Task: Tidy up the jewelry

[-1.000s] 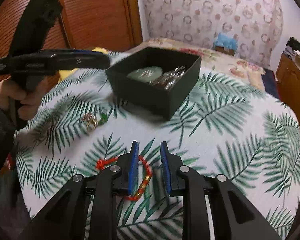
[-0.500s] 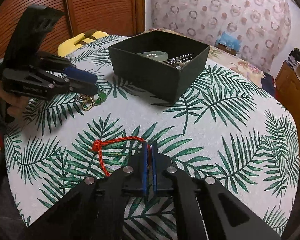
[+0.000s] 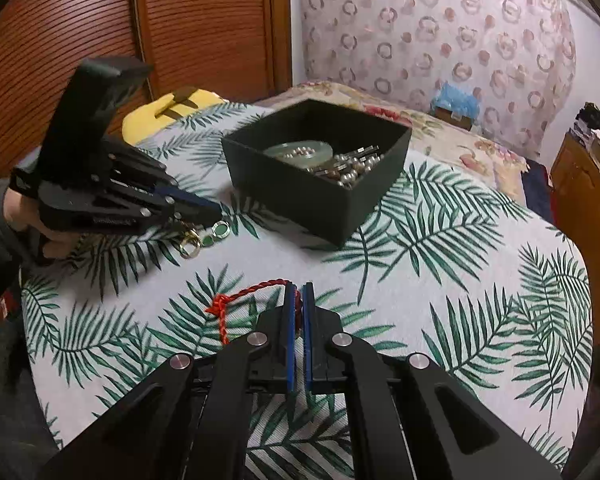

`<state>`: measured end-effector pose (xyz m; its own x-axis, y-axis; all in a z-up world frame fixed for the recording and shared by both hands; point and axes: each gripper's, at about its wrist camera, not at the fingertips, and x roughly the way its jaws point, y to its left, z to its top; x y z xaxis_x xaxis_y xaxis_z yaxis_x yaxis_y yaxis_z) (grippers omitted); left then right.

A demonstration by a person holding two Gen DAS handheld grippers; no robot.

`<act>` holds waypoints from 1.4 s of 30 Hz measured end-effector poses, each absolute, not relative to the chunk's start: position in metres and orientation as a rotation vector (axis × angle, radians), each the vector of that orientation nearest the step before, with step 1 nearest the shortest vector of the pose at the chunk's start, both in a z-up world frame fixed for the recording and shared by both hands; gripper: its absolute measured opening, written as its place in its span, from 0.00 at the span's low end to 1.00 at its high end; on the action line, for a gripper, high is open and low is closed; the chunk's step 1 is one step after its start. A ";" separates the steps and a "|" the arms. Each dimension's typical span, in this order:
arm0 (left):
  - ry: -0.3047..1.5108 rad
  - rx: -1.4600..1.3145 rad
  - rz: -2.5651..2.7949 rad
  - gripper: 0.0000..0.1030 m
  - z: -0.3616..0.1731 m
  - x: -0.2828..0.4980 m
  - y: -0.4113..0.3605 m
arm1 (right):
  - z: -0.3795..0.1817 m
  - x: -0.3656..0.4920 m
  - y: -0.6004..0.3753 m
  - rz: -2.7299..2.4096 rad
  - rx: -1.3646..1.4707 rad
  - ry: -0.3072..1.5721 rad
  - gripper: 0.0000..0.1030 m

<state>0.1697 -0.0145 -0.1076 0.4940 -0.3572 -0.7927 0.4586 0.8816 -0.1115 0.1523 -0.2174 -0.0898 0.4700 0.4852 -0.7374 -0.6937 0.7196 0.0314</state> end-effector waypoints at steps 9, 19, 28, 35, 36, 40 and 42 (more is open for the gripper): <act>0.814 0.029 -0.511 0.00 -0.067 0.159 -0.005 | -0.064 0.152 -0.212 0.742 -0.272 0.728 0.04; 0.706 0.003 -0.521 0.01 -0.021 0.161 -0.008 | -0.030 0.169 -0.204 0.731 -0.248 0.629 0.04; 0.646 -0.015 -0.503 0.01 0.003 0.180 -0.008 | -0.016 0.200 -0.198 0.685 -0.238 0.575 0.04; 0.656 -0.018 -0.463 0.01 -0.002 0.209 -0.007 | -0.026 0.228 -0.187 0.676 -0.217 0.597 0.04; 0.666 -0.018 -0.455 0.01 -0.005 0.213 -0.008 | -0.028 0.231 -0.186 0.675 -0.216 0.601 0.05; 0.682 -0.022 -0.431 0.08 -0.011 0.218 -0.006 | -0.033 0.237 -0.180 0.669 -0.217 0.610 0.07; 0.685 -0.023 -0.421 0.22 -0.014 0.215 -0.003 | -0.035 0.238 -0.179 0.664 -0.219 0.610 0.18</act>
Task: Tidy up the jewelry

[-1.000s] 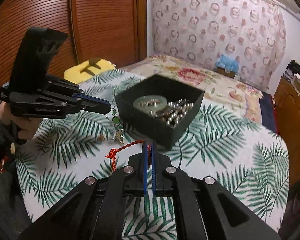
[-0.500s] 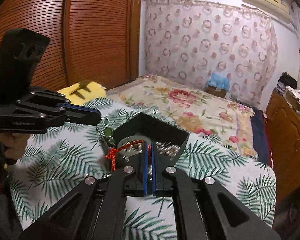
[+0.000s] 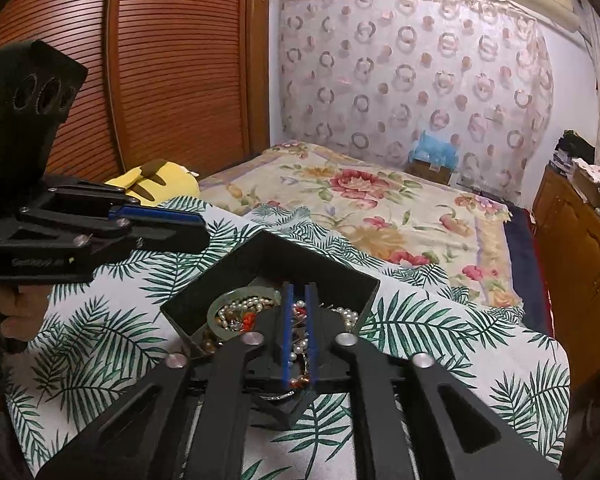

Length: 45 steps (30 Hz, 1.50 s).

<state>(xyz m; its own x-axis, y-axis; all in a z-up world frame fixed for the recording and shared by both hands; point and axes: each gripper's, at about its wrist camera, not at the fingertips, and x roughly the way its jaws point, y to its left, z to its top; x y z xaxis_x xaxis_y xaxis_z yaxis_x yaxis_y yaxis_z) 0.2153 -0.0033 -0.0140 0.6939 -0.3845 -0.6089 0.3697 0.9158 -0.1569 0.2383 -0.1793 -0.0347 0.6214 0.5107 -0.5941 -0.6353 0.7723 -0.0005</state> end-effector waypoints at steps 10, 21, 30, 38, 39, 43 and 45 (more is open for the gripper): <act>0.737 -0.019 -0.400 0.25 -0.036 0.176 0.011 | -0.040 0.203 -0.179 0.738 -0.202 0.624 0.26; 0.841 -0.026 -0.382 0.26 -0.079 0.141 0.024 | -0.086 0.180 -0.141 0.866 -0.296 0.770 0.26; 0.878 -0.026 -0.388 0.26 -0.094 0.133 0.025 | -0.102 0.178 -0.117 0.884 -0.373 0.824 0.18; 0.898 -0.010 -0.403 0.26 -0.099 0.130 0.016 | -0.112 0.180 -0.116 0.860 -0.412 0.836 0.12; 0.900 -0.007 -0.411 0.26 -0.100 0.130 0.013 | -0.110 0.179 -0.117 0.865 -0.411 0.829 0.11; 0.906 0.012 -0.426 0.26 -0.101 0.131 0.004 | -0.106 0.178 -0.124 0.866 -0.394 0.821 0.11; 0.912 0.019 -0.430 0.26 -0.103 0.134 0.001 | -0.103 0.178 -0.128 0.866 -0.385 0.815 0.11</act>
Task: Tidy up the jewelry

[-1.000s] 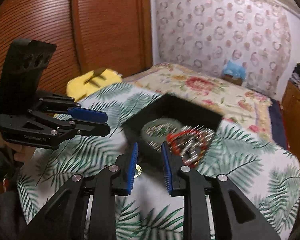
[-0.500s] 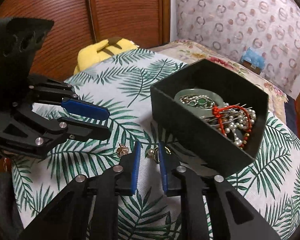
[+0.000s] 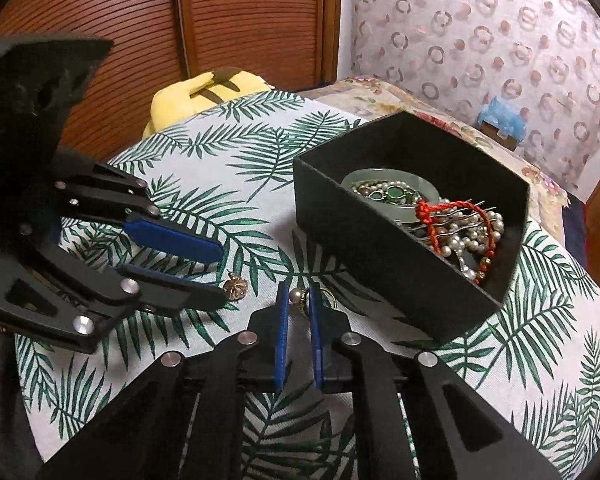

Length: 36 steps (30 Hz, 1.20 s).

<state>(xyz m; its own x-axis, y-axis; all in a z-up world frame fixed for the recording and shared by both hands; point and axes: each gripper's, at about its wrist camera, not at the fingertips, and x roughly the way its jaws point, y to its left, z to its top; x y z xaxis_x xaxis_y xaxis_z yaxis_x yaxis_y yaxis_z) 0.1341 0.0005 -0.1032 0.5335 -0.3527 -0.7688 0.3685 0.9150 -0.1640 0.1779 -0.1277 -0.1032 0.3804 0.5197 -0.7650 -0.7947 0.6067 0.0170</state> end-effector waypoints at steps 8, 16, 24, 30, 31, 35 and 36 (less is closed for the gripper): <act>0.910 0.074 -0.413 0.26 -0.108 0.141 -0.009 | -0.084 0.177 -0.146 0.846 -0.333 0.774 0.11; 0.893 0.097 -0.393 0.14 -0.105 0.138 -0.011 | -0.064 0.175 -0.159 0.831 -0.302 0.726 0.11; 0.807 0.051 -0.391 0.14 -0.070 0.146 -0.010 | -0.046 0.190 -0.167 0.803 -0.264 0.667 0.11; 0.736 0.032 -0.374 0.14 -0.046 0.165 -0.016 | -0.048 0.212 -0.174 0.755 -0.226 0.666 0.12; 0.729 0.030 -0.372 0.14 -0.045 0.167 -0.016 | -0.048 0.216 -0.176 0.746 -0.217 0.664 0.12; 0.699 0.021 -0.333 0.16 -0.038 0.183 -0.017 | -0.046 0.228 -0.180 0.728 -0.182 0.661 0.13; 0.699 0.015 -0.324 0.26 -0.037 0.186 -0.017 | -0.045 0.229 -0.181 0.722 -0.177 0.657 0.16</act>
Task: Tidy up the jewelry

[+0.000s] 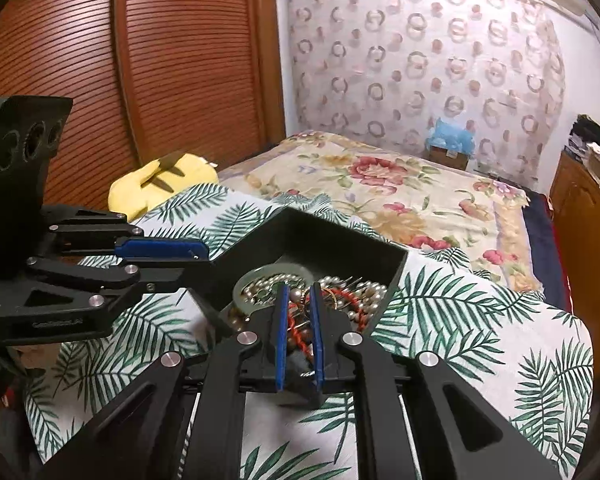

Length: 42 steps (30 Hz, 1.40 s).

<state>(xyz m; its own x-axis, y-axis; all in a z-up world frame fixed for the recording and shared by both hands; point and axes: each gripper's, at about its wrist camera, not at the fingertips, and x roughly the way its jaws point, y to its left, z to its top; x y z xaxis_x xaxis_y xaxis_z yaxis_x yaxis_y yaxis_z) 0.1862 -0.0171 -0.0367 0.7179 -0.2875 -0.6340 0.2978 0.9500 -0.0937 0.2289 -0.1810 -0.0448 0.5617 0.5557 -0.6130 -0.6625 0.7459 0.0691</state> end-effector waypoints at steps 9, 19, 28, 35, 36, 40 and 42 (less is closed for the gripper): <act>0.652 -0.026 -0.249 0.71 -0.025 0.172 -0.009 | -0.026 0.214 -0.192 0.684 -0.122 0.611 0.29; 0.570 -0.004 -0.083 0.93 -0.002 0.109 0.002 | 0.000 0.142 -0.226 0.481 -0.037 0.493 0.98; 0.553 -0.008 -0.021 0.93 0.009 0.066 0.005 | 0.008 0.088 -0.250 0.369 0.012 0.458 0.98; 0.539 -0.001 -0.022 0.93 0.011 0.049 0.003 | 0.013 0.073 -0.252 0.362 0.007 0.439 0.98; 0.536 0.001 -0.022 0.93 0.011 0.047 0.003 | 0.014 0.073 -0.251 0.362 0.003 0.438 0.98; 0.520 0.009 -0.019 0.93 0.014 0.043 0.000 | 0.016 0.069 -0.250 0.360 0.004 0.434 0.98; 0.518 0.010 -0.018 0.93 0.015 0.042 0.000 | 0.015 0.069 -0.249 0.357 -0.001 0.437 0.98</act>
